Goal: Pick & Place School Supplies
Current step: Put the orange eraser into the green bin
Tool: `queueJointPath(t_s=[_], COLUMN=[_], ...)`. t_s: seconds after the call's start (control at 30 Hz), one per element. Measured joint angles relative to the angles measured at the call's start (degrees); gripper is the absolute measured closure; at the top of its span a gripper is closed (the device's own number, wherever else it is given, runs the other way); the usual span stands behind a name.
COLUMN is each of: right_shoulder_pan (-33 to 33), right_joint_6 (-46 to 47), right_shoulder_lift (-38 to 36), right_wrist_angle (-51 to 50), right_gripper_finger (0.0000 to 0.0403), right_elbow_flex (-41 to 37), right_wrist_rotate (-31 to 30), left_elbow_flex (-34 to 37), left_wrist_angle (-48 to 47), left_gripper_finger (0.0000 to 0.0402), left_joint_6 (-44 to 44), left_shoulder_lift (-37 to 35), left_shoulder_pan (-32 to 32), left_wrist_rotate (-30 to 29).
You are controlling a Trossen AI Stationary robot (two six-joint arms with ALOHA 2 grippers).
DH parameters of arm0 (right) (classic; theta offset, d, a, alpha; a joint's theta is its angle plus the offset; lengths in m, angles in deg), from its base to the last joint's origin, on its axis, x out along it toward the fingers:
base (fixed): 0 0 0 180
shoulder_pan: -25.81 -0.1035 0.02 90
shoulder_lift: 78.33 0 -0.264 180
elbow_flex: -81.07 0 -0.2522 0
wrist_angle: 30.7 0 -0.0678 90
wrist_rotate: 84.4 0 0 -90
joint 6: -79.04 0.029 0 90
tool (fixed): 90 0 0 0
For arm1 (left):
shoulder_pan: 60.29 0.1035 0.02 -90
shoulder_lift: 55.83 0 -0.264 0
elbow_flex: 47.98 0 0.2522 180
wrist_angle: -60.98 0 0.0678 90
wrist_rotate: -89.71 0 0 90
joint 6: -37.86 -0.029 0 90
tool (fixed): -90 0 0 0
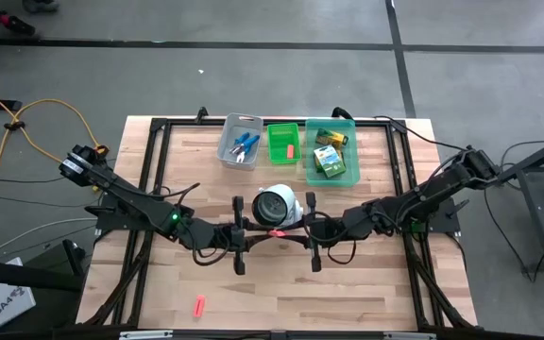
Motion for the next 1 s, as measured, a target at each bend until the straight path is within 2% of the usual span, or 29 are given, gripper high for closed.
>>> queueJointPath(t_s=[0.63,0.9,1.0], right_shoulder_pan=[-0.02,-0.02,0.63], right_joint_6=[0.16,2.78,2.66], right_shoulder_lift=[0.0,0.0,0.0], right_wrist_angle=[-0.08,-3.7,-3.8], right_gripper_finger=[0.0374,0.0374,0.0374], right_elbow_flex=[0.0,0.04,0.04], right_wrist_rotate=[0.35,-2.73,-5.09], left_elbow_flex=[-0.01,0.0,0.0], left_wrist_angle=[0.68,3.21,2.99], left_gripper_finger=[0.0276,0.027,0.027], left_joint_6=[-1.66,-4.95,-5.02], left_shoulder_lift=[0.0,-0.65,-1.5], left_shoulder_pan=[0.02,-1.5,-2.75], left_wrist_rotate=[-0.23,-0.57,-4.8])
